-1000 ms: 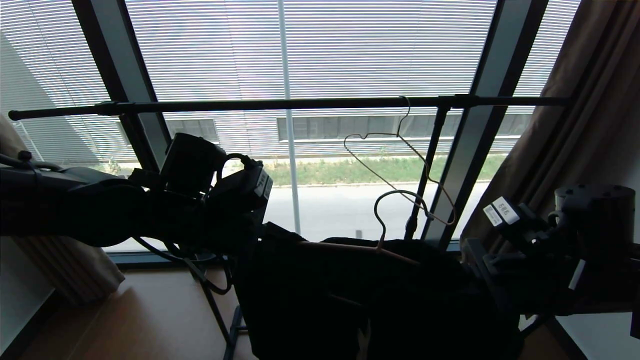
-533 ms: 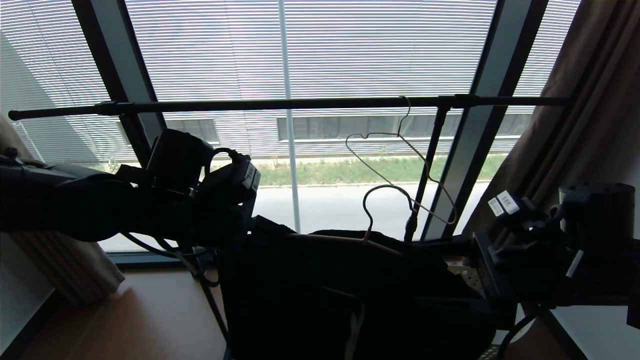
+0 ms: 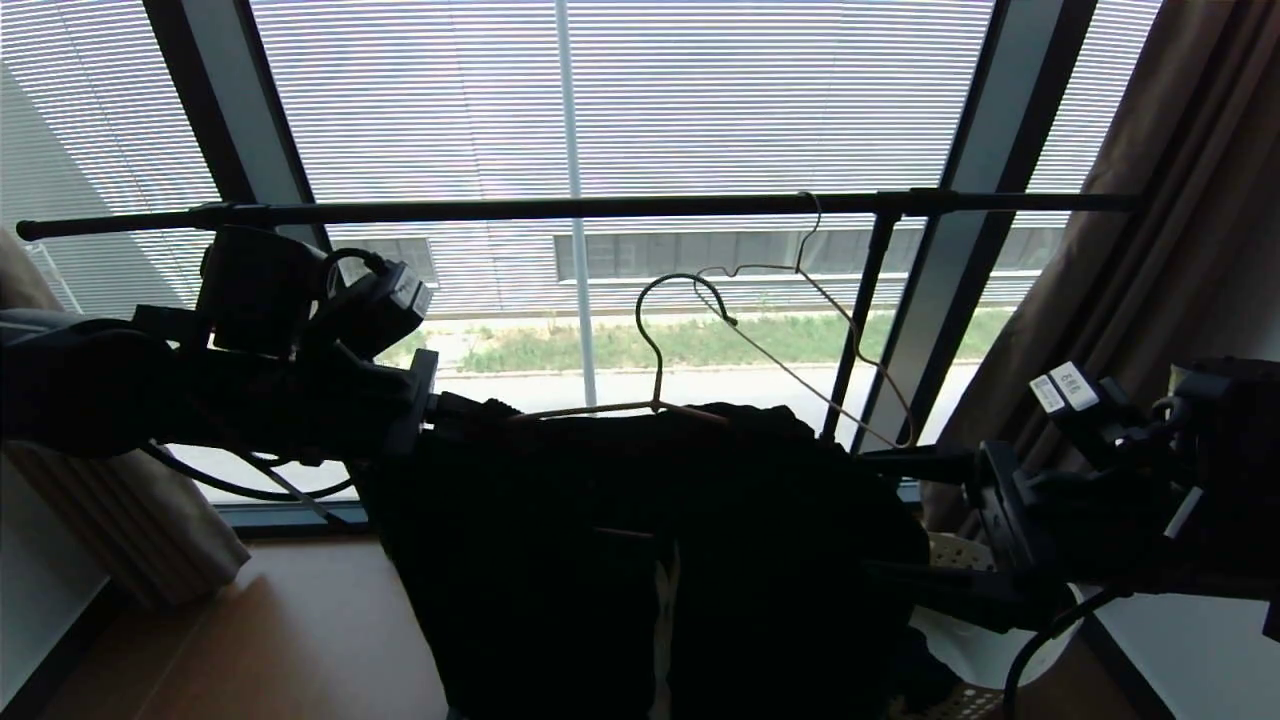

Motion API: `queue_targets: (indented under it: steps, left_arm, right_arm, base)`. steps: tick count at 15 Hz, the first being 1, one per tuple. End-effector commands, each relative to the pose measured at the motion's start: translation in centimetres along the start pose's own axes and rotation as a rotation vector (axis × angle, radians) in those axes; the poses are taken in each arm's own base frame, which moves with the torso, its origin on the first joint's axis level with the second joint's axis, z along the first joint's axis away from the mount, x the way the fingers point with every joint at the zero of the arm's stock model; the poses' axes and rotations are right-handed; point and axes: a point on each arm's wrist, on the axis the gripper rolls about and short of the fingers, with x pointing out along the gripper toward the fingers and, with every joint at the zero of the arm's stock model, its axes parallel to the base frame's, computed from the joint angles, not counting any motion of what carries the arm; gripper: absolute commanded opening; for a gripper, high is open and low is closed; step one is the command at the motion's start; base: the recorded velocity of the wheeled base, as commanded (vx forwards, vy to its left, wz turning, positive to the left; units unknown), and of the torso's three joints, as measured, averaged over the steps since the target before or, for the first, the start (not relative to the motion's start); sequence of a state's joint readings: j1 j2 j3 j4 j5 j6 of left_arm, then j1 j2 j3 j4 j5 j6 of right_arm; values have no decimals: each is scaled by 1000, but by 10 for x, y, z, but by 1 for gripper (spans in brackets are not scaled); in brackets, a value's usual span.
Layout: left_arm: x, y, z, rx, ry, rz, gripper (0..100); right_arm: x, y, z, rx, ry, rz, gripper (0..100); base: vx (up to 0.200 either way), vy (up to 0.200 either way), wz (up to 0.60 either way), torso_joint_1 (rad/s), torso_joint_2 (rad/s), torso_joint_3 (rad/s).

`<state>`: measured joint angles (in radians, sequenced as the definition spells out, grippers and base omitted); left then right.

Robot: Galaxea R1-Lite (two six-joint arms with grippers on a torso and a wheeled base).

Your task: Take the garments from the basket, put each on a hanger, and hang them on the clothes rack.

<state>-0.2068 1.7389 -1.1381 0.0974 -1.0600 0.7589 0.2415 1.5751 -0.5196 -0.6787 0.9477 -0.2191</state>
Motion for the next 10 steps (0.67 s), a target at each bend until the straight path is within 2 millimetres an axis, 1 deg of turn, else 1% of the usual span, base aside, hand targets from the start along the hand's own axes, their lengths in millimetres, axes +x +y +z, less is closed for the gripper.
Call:
queue_targets:
  steps: [1,3,6,10]
  left_arm:
    - [-16,1,3,-12,-5,49,0]
    - [-27,-1,10,-34,-33,61,0]
    - [-35,-12,24,-38,-60,61,0]
    - [-42,-17,27,-32,-72,66,0]
  right_arm:
    - [-1,-3,-4,14,8,-13,100]
    - [3,-8,-11,38,28,-10,100]
    - [13,-19,-23,65,52,-14,100]
    - [20,-34,-41,75,56,-37,100]
  base:
    - [0,0,0,0,0,0]
    - [0,0,0,0,0,0]
    - [0,0,0,0,0,0]
    - [0,0,0,0,0,0]
